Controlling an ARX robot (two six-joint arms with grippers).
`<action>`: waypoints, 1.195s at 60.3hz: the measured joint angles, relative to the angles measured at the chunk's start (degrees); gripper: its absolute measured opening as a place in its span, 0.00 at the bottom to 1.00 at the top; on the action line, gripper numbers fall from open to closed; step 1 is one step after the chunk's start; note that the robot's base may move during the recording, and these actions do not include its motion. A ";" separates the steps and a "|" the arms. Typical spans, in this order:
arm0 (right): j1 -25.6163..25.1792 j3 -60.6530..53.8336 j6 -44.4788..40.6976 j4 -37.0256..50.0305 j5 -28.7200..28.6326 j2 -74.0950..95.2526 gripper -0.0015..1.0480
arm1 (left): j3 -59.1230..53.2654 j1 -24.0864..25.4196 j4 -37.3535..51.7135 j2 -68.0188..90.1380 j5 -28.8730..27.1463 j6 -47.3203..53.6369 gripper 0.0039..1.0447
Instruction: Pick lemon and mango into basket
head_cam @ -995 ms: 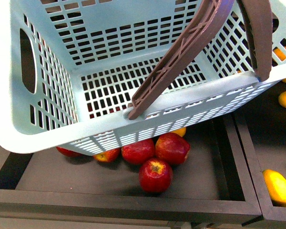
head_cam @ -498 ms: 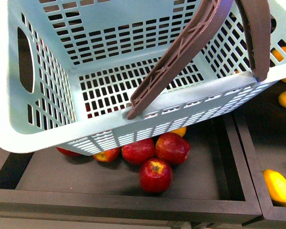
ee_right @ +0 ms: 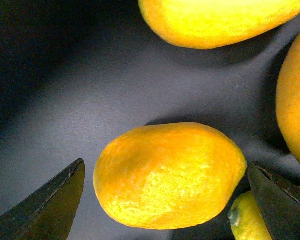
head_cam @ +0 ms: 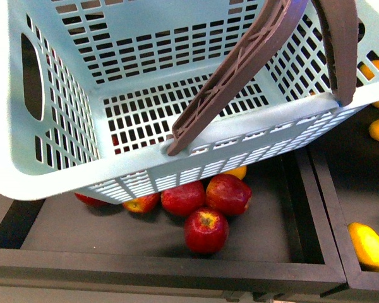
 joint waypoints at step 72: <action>1.95 5.27 0.90 -1.36 0.00 4.44 0.83 | 0.00 0.00 0.00 0.00 0.04 -0.02 0.04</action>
